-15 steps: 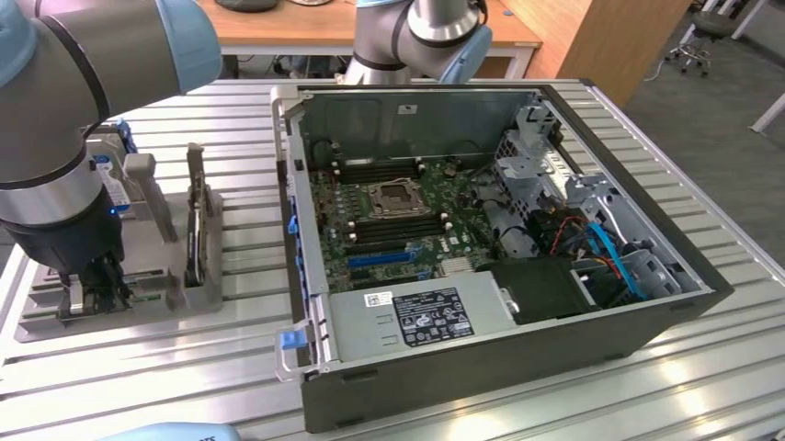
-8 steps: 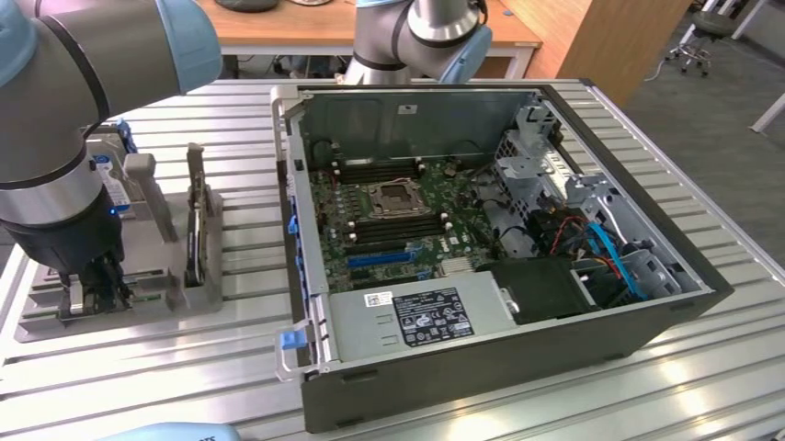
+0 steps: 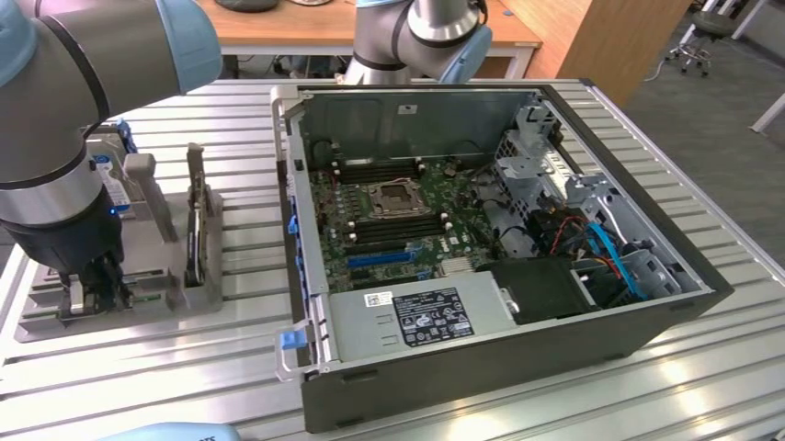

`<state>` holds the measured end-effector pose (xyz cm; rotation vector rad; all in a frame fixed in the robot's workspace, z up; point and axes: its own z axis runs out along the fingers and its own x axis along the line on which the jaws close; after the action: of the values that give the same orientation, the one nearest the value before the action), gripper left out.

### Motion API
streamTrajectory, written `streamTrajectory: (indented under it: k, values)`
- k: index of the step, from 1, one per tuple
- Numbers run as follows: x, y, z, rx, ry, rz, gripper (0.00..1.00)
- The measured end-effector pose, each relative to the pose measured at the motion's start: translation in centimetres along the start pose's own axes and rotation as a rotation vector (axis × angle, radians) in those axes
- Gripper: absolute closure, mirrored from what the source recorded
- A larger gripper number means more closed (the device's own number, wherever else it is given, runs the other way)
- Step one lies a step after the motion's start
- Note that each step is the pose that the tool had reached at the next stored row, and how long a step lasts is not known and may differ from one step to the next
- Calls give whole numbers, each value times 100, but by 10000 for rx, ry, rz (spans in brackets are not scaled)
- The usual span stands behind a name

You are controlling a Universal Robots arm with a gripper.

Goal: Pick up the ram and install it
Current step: 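Pick up the ram and move it above insertion slot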

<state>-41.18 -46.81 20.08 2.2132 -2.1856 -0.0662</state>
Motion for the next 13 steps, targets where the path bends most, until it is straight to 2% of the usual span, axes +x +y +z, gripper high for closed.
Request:
streamTrajectory:
  k: [1,2,4,13]
  values:
    - [0,0,0,-1,-1,0,80]
    - [0,0,0,-1,-1,0,87]
    - [0,0,0,0,0,0,88]
    - [0,0,0,0,0,0,88]
